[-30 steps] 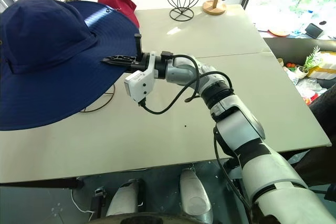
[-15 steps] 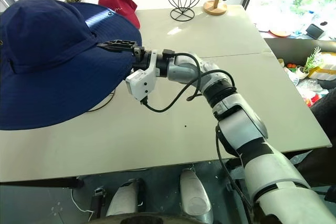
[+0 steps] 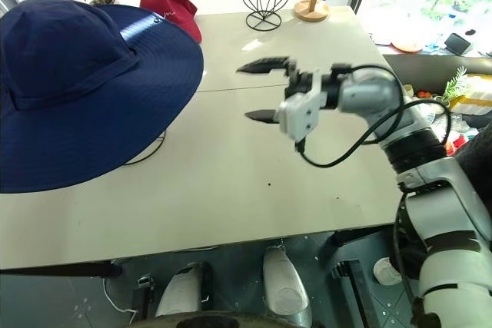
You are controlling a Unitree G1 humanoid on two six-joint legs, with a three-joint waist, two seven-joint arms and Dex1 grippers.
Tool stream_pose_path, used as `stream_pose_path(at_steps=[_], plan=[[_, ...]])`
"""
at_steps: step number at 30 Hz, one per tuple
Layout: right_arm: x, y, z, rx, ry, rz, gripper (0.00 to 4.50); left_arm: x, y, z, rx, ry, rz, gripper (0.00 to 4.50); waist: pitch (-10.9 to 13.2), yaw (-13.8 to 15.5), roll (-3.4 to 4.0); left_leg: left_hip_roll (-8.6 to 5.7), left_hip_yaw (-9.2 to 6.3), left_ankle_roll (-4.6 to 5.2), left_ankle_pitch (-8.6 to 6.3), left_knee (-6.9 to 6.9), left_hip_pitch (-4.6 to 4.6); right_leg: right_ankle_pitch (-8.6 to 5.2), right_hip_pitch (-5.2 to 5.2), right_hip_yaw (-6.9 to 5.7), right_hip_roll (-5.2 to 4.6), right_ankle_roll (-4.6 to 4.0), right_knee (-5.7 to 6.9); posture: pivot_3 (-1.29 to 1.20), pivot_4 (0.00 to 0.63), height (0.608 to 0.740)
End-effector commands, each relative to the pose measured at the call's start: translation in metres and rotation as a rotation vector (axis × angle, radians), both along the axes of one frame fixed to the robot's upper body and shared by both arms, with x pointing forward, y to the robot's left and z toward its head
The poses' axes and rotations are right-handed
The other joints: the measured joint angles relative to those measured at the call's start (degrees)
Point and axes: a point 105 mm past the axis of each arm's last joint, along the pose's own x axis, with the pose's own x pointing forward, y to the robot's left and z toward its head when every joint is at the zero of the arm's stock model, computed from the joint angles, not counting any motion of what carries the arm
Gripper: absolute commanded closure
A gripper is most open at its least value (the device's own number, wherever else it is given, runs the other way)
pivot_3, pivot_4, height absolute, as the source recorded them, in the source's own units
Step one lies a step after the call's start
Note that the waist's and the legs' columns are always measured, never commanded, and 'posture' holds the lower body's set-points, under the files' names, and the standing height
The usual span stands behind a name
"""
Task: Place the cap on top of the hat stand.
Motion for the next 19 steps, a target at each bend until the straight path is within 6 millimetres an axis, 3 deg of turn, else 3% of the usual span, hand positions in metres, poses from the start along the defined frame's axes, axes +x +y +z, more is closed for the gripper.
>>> stream_pose_path(at_steps=[1, 6, 19], plan=[[-0.020, -0.028, 0.045, 0.095, 0.459, 0.048, 0.24, -0.009, 0.005, 0.010, 0.047, -0.034, 0.026, 0.00, 0.1, 0.3, 0.10, 0.00, 0.01, 0.00, 0.00, 0.01, -0.01, -0.02, -0.01, 0.00, -0.02, -0.04, 0.00, 0.00, 0.150, 0.740], [-0.011, -0.054, 0.076, 0.155, 0.702, 0.000, 0.24, -0.018, 0.011, 0.006, 0.086, -0.013, 0.056, 0.00, 0.1, 0.3, 0.10, 0.03, 0.15, 0.02, -0.02, -0.02, -0.03, -0.15, -0.20, -0.02, -0.04, -0.26, -0.03, 0.00, 0.150, 0.740], [0.002, -0.064, 0.078, 0.148, 0.764, -0.073, 0.24, -0.048, 0.021, 0.006, 0.124, 0.007, 0.130, 0.00, 0.1, -0.1, 0.12, 0.04, 0.40, 0.00, -0.02, -0.34, -0.19, -0.16, -0.60, 0.08, -0.07, -0.27, -0.05, 0.00, 0.150, 0.740]])
